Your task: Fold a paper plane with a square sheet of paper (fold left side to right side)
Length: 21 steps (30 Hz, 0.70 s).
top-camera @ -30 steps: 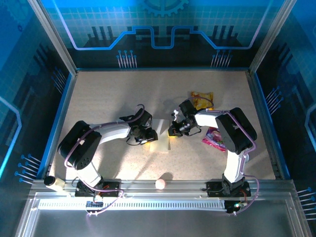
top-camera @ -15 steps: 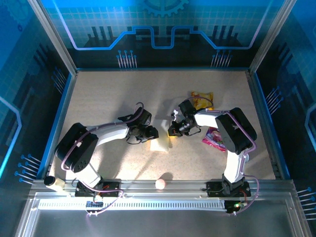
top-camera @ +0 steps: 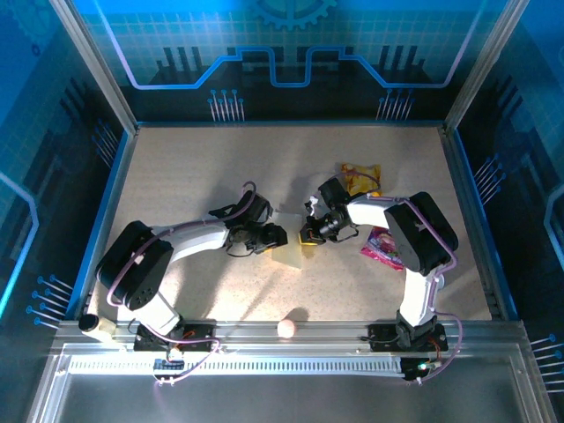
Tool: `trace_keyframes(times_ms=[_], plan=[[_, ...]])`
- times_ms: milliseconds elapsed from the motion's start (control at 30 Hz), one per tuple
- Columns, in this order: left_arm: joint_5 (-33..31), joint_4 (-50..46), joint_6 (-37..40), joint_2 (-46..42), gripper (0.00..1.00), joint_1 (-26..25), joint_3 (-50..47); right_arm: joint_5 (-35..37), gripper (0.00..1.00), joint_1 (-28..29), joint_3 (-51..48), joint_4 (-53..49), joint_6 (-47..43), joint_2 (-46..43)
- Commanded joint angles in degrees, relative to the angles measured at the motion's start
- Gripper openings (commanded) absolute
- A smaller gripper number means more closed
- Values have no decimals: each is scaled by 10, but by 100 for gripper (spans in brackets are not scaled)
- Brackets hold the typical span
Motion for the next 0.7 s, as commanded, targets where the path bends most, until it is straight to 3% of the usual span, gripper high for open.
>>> trace_keyframes(times_ms=[0,100,233,500,667], plan=[[20,20,-12,-10,45,3,-17,35,2,11,4,-30,-6,9],[23,41,-19,-19,47,4,-28,37,2,10,6,-31,-6,8],[23,31,-15,-19,42,4,-27,38,2,12,7,-31,-5,9],[23,18,-22,-13,20,4,-29,41,3,12,18,-34,-13,-8],[27,11,-48,-17,8,4,-28,62,19,10,17,-29,-38,-73]])
